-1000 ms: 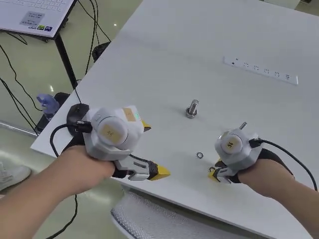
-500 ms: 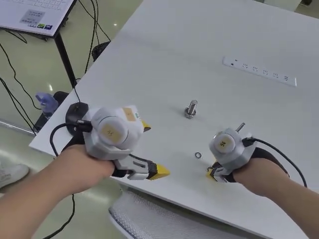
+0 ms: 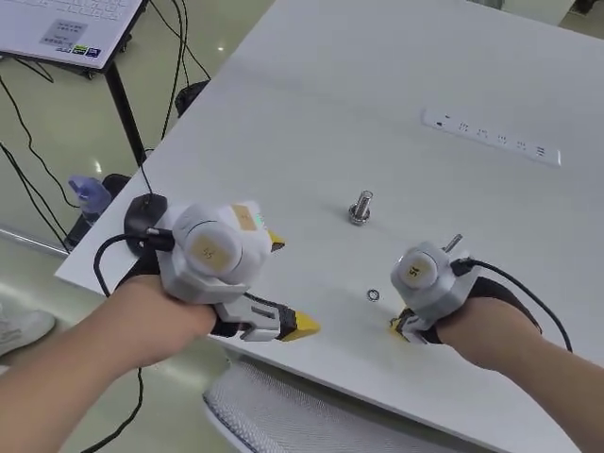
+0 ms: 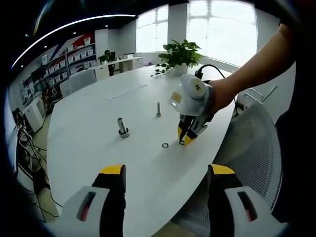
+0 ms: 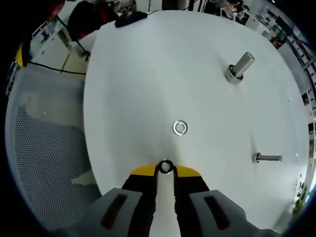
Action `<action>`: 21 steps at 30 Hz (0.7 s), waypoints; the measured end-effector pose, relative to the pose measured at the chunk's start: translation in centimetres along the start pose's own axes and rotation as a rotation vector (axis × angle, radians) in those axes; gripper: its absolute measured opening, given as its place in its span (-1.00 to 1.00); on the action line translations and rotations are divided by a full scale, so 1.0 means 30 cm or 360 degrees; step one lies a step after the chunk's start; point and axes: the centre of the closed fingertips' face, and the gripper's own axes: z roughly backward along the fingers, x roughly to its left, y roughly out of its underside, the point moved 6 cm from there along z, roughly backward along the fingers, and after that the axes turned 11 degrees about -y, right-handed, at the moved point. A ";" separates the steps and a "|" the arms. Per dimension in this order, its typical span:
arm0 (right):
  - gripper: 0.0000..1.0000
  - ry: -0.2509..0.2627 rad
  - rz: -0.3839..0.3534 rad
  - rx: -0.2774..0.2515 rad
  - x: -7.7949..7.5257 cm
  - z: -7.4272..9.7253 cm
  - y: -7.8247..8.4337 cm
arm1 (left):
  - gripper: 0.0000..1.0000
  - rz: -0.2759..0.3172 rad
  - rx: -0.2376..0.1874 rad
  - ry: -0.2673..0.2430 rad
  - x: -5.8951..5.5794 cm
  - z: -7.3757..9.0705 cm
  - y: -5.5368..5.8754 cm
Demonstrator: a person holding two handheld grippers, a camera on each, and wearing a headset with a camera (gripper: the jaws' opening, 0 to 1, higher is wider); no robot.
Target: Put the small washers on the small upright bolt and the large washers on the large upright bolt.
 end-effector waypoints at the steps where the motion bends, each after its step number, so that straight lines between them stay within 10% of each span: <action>1: -0.75 -0.0001 -0.0002 0.0000 -0.001 0.001 0.000 | 0.33 0.0000 0.0000 0.0000 0.000 0.000 -0.001; 21: -0.74 -0.0003 -0.0077 -0.0070 -0.109 0.136 0.095 | 0.34 -0.0006 0.0004 0.0011 -0.031 -0.017 -0.008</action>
